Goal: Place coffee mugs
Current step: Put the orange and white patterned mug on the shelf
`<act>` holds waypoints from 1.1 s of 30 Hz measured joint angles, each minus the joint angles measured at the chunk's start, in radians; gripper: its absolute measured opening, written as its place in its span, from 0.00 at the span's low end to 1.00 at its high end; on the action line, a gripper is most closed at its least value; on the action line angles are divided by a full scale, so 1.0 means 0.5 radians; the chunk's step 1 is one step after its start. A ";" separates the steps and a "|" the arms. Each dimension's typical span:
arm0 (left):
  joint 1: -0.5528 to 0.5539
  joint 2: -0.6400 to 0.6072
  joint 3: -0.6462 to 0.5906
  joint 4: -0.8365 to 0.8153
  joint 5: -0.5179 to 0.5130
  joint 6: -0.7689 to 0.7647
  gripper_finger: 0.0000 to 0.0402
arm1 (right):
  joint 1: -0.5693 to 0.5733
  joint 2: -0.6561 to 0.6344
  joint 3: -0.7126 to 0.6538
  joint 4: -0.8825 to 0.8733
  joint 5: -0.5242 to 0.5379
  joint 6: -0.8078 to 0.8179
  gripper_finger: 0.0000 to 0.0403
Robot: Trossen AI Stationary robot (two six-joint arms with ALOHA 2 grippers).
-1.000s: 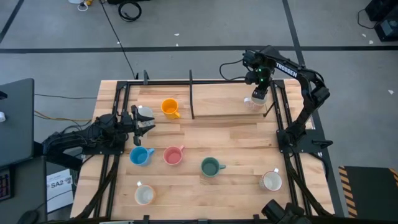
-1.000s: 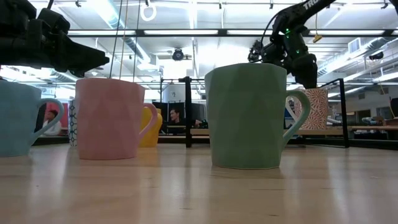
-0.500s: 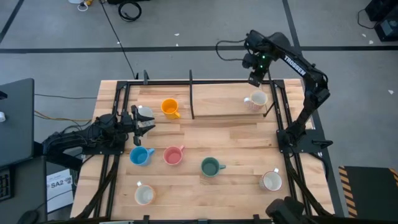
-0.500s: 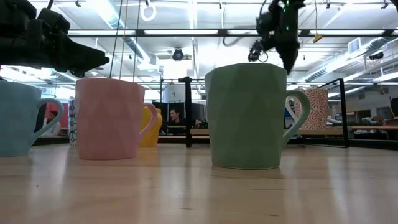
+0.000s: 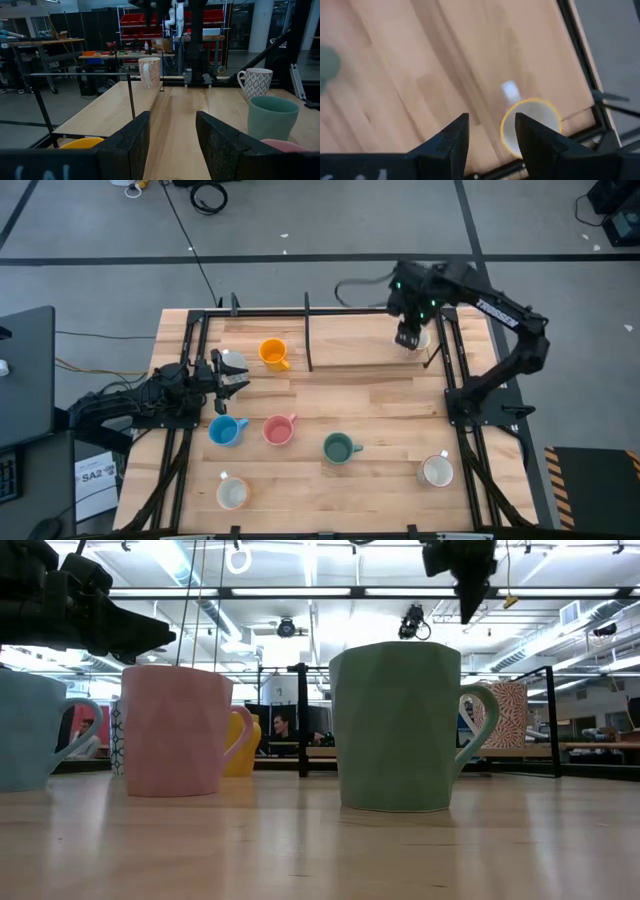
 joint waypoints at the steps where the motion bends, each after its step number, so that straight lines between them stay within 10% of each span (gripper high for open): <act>1: 0.000 0.000 0.000 0.000 0.000 0.000 0.42 | 0.041 -0.030 -0.058 0.002 0.046 0.038 0.41; 15: 0.000 0.000 0.000 0.000 0.000 0.000 0.42 | 0.130 -0.285 -0.841 0.358 0.208 0.135 0.41; 33: 0.000 0.000 0.000 0.000 0.001 0.000 0.42 | 0.030 -0.277 -1.115 0.641 0.452 0.031 0.41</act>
